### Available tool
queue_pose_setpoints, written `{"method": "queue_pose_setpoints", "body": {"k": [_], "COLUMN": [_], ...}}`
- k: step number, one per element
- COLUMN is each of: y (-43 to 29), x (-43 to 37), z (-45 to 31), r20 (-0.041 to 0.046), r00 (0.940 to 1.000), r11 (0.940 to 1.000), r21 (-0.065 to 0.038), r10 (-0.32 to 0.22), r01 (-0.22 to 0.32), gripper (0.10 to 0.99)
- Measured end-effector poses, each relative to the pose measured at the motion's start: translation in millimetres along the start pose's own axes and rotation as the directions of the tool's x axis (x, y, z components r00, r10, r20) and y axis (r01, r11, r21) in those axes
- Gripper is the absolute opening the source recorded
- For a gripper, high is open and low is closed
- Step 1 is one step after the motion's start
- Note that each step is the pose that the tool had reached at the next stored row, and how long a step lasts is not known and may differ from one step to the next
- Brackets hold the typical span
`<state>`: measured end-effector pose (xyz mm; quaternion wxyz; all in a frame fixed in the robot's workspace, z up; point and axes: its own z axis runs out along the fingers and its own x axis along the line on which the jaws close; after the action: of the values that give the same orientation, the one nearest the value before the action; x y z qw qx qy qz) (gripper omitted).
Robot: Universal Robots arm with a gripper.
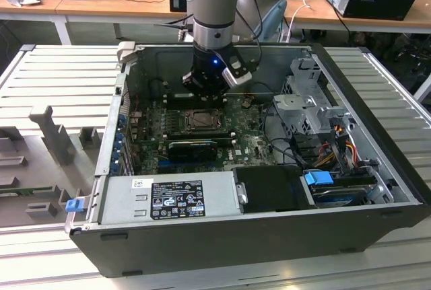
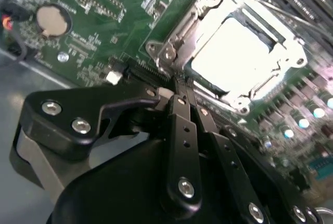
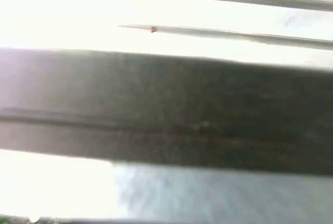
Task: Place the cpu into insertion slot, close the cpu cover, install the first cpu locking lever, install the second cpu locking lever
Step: 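Install the first cpu locking lever, then install the second cpu locking lever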
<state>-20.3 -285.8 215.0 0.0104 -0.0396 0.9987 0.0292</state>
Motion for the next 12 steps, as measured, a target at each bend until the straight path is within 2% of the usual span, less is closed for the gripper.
{"method": "queue_pose_setpoints", "body": {"k": [2, 12], "y": [0.3, -3.9], "x": [-0.1, 0.2], "z": [-6.5, -6.8], "r20": [-0.0001, -0.0002], "r00": [1.0, 1.0], "r11": [1.0, 1.0], "r21": [0.0, 0.0], "r10": [0.0, 0.0], "r01": [0.0, 0.0], "gripper": [0.106, 0.106]}}
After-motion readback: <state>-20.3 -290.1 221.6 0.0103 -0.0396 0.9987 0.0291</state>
